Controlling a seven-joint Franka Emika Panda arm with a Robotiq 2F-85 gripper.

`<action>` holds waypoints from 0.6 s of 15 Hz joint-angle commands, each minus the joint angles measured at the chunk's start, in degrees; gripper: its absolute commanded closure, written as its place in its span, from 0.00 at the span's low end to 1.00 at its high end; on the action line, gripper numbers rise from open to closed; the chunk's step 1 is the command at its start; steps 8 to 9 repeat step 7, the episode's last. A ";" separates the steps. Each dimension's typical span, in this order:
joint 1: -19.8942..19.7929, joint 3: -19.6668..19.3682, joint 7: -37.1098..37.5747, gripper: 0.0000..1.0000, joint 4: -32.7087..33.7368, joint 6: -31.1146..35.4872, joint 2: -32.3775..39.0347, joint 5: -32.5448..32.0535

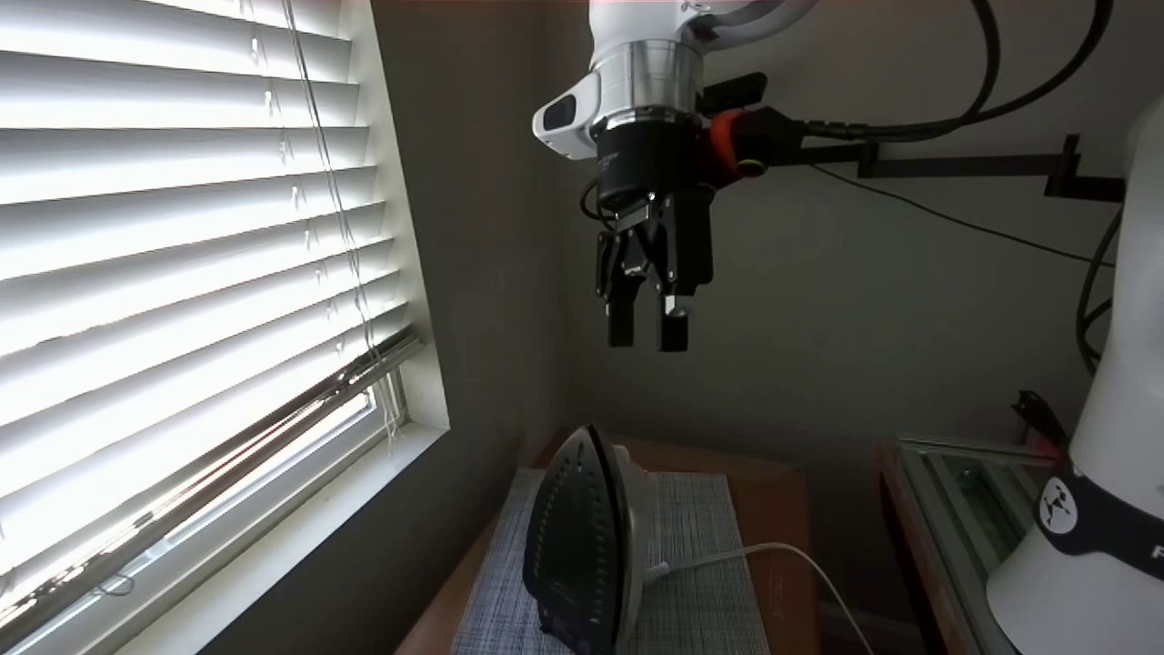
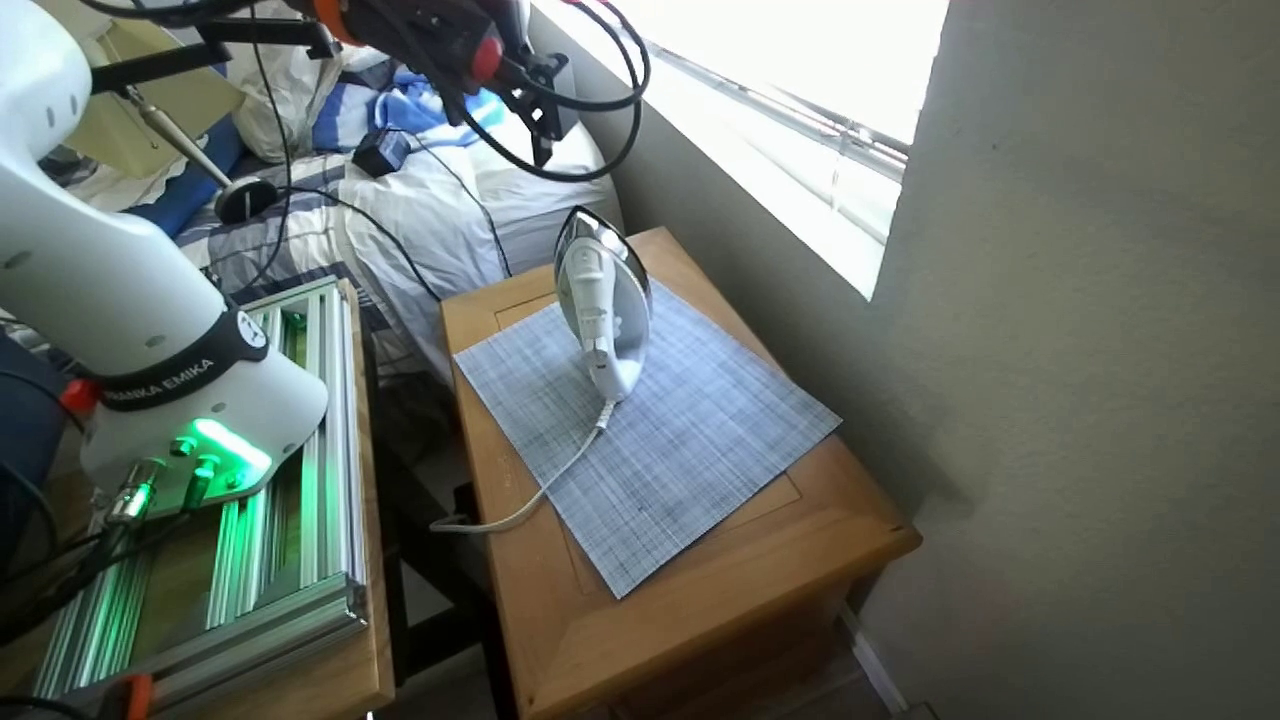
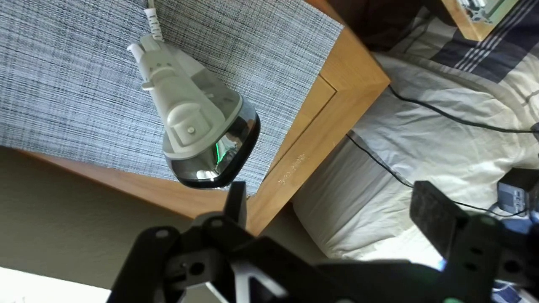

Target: Put the pressing iron upright

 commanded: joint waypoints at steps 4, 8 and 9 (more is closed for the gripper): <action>5.04 -3.95 4.29 0.00 -0.18 3.23 -0.78 -2.93; 5.20 -3.99 4.41 0.00 -0.26 3.55 -0.95 -2.96; 5.20 -3.99 4.41 0.00 -0.26 3.55 -0.95 -2.96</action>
